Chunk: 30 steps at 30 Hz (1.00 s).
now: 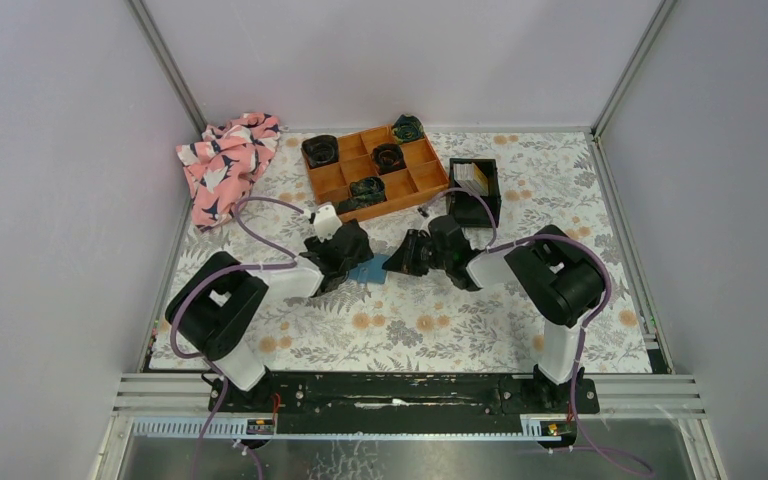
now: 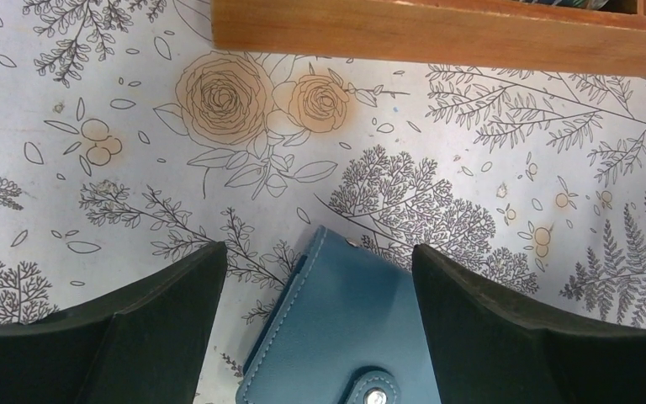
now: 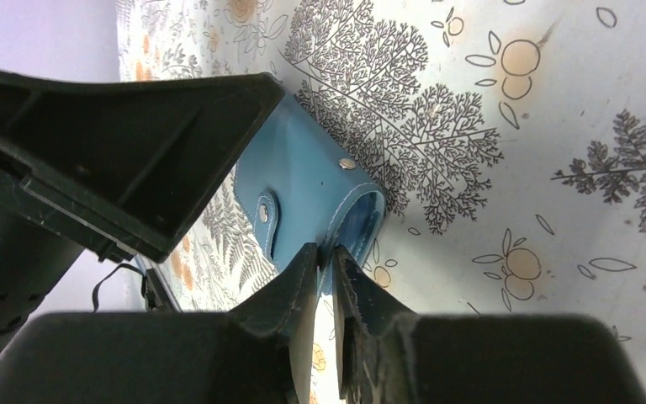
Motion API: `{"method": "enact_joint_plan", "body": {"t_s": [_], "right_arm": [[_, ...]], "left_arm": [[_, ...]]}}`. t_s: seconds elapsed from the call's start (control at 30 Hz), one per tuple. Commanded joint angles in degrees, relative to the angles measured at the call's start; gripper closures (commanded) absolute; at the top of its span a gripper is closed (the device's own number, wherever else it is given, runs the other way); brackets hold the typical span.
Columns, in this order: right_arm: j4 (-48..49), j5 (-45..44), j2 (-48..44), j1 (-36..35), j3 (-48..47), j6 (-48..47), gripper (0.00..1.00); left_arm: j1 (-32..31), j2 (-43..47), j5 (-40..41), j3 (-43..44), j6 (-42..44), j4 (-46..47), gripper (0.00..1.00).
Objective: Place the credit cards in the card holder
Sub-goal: Adjust the card holder at the center of the board.
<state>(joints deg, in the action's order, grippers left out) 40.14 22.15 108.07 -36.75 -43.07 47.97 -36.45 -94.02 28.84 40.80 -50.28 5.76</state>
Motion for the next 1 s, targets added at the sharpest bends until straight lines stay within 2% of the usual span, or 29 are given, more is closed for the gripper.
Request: {"method": "enact_joint_plan", "body": {"t_s": [0.0,0.37,0.6,0.8,0.97], "right_arm": [[-7.8,0.7,-1.1,0.2,-5.6,-5.8,0.81],[-20.9,6.5,1.5,5.5,-13.8,-13.3,0.80],[-29.6,7.6,3.9,6.3,-20.4,-18.6,0.77],[-30.6,3.1,-0.7,6.0,-16.5,-20.6,0.74],[-33.6,-2.8,-6.0,3.2,-13.2,-23.5,0.73]], "left_arm": [[-1.5,-0.9,-2.6,-3.7,-2.0,-4.3,0.12],[-2.7,1.0,-3.5,-8.3,-2.9,-3.5,0.17],[-3.8,2.7,-3.8,-10.6,-3.8,-3.9,0.20],[-4.2,7.9,1.2,-11.5,-7.1,-7.8,0.18],[-4.1,13.0,6.6,-10.0,-9.0,-10.0,0.17]]}}
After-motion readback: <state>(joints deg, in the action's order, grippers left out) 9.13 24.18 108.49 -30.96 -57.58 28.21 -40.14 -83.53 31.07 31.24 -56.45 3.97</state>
